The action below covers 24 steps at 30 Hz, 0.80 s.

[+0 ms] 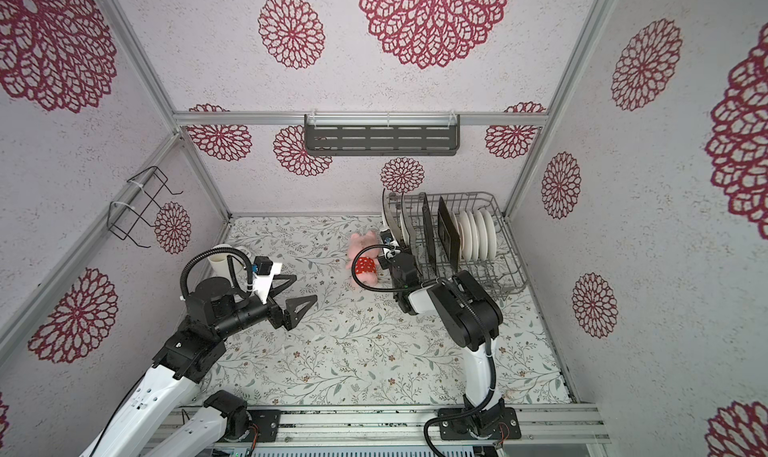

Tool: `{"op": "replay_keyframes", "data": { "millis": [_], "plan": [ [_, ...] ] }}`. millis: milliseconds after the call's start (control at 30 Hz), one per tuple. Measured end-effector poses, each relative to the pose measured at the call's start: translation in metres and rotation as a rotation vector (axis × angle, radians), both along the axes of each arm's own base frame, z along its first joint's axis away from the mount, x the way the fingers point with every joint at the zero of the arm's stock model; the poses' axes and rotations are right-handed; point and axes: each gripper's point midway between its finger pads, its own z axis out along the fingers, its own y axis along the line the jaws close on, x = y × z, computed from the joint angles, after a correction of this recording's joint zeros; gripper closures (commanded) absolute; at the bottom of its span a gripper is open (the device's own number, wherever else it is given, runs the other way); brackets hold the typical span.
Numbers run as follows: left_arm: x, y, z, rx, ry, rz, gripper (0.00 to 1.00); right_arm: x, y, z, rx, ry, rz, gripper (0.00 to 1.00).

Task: Unload the plates from the dish rack
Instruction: 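Lift the white plate upward out of the rack slot with the right gripper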

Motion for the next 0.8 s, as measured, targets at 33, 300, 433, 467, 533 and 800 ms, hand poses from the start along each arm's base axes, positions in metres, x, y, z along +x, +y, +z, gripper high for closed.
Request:
{"op": "replay_keyframes", "data": {
  "millis": [33,300,433,467,533,800],
  "plan": [
    [0.000,0.000,0.000,-0.001,0.000,0.001,0.03,0.000,0.000,0.000,0.004,0.000,-0.001,1.00],
    [-0.002,0.001,0.003,-0.008,-0.005,0.004,0.03,-0.006,-0.009,0.008,0.053,-0.009,-0.024,1.00],
    [-0.002,0.001,0.003,-0.008,-0.006,0.004,0.03,-0.010,-0.015,0.005,0.085,-0.012,-0.040,1.00],
    [-0.002,0.002,0.003,-0.008,-0.006,0.005,0.03,-0.011,-0.017,0.004,0.094,-0.011,-0.042,1.00],
    [-0.002,0.001,0.003,-0.009,-0.005,0.004,0.03,-0.013,-0.020,0.002,0.115,-0.009,-0.043,1.00],
    [-0.002,0.001,0.003,-0.013,0.002,0.006,0.03,-0.016,-0.029,0.004,0.185,-0.011,-0.043,1.00]
  ]
}}
